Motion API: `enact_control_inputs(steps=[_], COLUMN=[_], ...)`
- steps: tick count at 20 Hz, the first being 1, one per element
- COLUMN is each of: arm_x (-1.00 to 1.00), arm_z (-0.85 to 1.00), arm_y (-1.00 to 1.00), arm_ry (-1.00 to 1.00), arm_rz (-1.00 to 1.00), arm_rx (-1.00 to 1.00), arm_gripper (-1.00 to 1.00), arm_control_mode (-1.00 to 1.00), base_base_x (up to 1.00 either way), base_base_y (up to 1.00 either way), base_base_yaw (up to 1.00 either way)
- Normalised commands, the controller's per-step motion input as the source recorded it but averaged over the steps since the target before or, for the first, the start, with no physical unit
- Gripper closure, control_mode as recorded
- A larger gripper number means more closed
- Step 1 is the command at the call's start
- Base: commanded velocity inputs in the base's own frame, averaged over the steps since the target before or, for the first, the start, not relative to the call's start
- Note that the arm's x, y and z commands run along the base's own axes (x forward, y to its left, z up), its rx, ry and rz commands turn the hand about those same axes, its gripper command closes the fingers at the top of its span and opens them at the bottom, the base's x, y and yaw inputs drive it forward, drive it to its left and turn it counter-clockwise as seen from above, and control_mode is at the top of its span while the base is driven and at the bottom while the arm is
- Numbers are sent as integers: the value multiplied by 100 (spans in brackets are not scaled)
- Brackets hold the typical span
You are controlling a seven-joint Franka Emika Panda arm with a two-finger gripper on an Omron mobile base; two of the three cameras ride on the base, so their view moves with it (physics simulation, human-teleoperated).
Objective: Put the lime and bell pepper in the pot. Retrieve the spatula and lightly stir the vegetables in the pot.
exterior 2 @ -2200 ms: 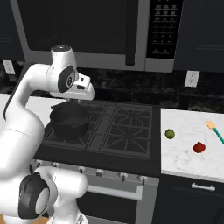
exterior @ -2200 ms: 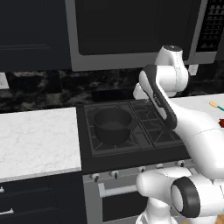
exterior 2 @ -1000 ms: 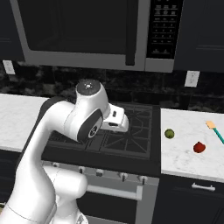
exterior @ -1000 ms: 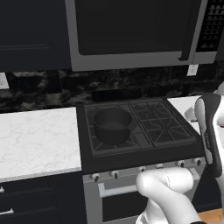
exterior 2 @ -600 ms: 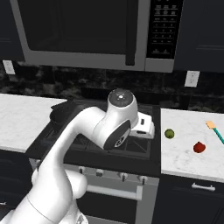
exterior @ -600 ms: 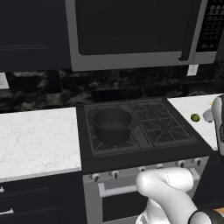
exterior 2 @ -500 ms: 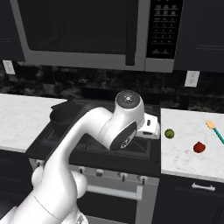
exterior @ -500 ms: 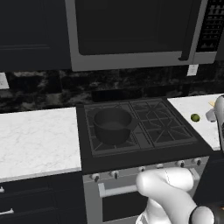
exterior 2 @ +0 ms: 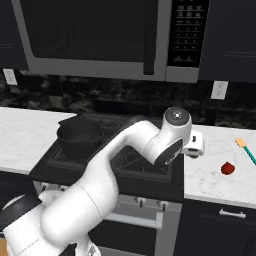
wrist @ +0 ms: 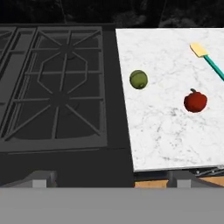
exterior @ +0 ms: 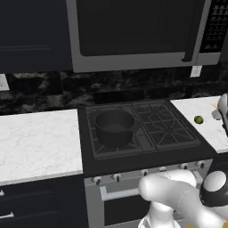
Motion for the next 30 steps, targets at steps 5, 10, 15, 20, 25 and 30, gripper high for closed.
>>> enact_control_inputs(steps=[5, 10, 15, 20, 25, 30], arm_x=[83, 63, 55, 37, 7, 28], arm_z=[-31, -33, -32, -21, -11, -18], arm_y=[-18, -20, -18, -27, -16, 0], arm_ry=[0, 3, 11, 4, 0, 0], arm_rz=[6, 5, 3, 2, 2, 0], arm_rx=[0, 0, 0, 0, 0, 0], arm_gripper=[-100, -100, -100, -100, -100, -100], arm_control_mode=[-100, -100, -100, -100, -100, -100], base_base_x=[0, 0, 0, 0, 0, 0], base_base_y=[0, 0, 0, 0, 0, 0], base_base_yaw=[0, 0, 0, 0, 0, 0])
